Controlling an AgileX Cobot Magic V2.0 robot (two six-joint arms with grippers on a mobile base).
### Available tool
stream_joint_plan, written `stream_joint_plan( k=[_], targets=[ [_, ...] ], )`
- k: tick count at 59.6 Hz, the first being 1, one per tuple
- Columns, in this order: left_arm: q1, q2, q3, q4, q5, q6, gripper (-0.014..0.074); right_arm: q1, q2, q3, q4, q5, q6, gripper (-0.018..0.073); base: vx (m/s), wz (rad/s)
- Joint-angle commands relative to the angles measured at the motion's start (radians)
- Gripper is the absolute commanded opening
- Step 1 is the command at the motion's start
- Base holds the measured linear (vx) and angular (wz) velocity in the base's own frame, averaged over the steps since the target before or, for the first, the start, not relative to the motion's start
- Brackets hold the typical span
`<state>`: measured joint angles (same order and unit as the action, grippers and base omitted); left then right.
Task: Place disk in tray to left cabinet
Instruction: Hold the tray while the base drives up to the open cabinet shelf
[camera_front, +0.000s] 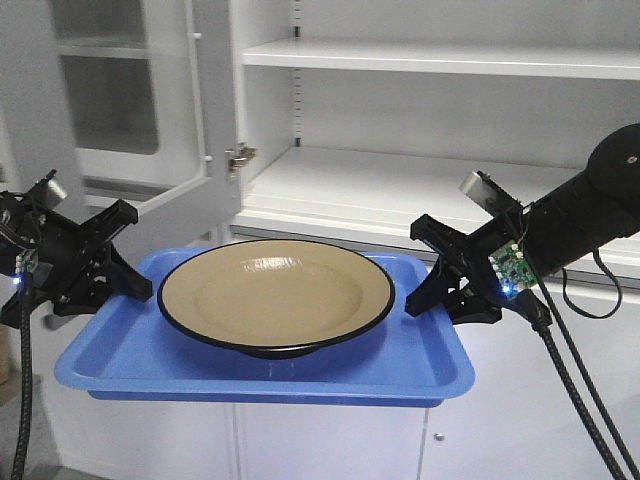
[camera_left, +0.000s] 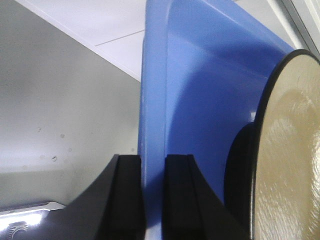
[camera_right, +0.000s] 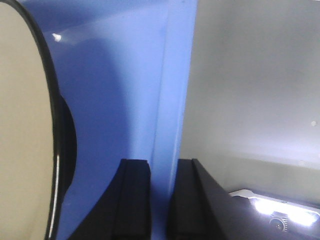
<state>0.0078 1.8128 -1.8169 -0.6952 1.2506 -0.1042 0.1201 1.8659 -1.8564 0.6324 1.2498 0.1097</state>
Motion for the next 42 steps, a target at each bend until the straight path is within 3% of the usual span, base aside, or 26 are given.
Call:
stream_joint_plan(
  k=[1, 42],
  targets=[
    [-0.014, -0.064, -0.032, -0.120, 0.002, -0.011, -0.0001, 0.009, -0.061, -0.038, 0.103, -0.029, -0.017, -0.0003, 0.11, -0.39],
    [-0.014, -0.064, -0.032, -0.120, 0.002, -0.011, -0.0001, 0.010, -0.061, -0.038, 0.102, -0.026, -0.017, -0.0003, 0.19, -0.29]
  ],
)
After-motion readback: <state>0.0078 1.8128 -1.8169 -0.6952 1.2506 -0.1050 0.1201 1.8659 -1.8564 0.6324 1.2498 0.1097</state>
